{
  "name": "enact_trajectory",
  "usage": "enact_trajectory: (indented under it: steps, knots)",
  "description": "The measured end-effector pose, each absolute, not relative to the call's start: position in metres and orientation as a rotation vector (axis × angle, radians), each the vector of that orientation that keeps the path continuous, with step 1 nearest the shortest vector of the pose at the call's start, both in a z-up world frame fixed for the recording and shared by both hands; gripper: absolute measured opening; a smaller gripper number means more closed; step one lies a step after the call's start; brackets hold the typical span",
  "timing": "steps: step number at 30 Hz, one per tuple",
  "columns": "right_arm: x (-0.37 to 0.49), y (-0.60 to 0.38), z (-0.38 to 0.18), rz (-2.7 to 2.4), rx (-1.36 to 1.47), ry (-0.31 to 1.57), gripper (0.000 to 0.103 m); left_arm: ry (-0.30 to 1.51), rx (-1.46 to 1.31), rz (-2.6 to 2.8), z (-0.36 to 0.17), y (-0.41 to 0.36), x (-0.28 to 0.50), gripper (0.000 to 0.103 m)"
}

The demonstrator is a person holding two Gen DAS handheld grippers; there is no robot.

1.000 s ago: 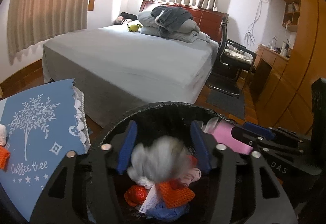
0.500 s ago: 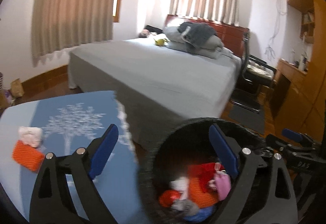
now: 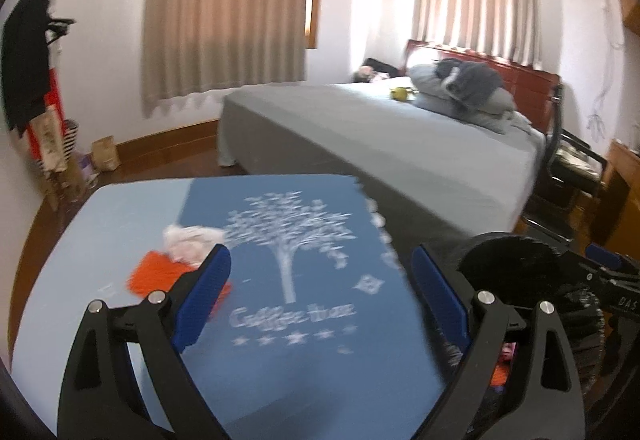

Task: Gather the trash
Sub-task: 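Move both open tools back toward the orange pad and white bag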

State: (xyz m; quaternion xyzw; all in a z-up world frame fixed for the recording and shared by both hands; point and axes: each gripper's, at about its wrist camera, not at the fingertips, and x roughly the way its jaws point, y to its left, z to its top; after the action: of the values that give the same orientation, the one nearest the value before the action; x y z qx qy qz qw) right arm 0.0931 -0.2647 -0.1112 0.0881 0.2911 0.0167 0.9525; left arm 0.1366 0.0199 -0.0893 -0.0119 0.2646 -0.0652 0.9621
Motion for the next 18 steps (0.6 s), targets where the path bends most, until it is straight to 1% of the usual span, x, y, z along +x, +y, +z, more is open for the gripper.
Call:
enact_trajectory:
  steps: [12,18]
  knots:
    - [0.134,-0.181,-0.117,0.171,0.121,0.616,0.097,0.557,-0.045,0.029,-0.104,0.105,0.138,0.089]
    - [0.162,-0.137,-0.125,0.225,0.105,0.634,0.097,0.575,-0.062,0.1,-0.118,0.148,0.152,0.089]
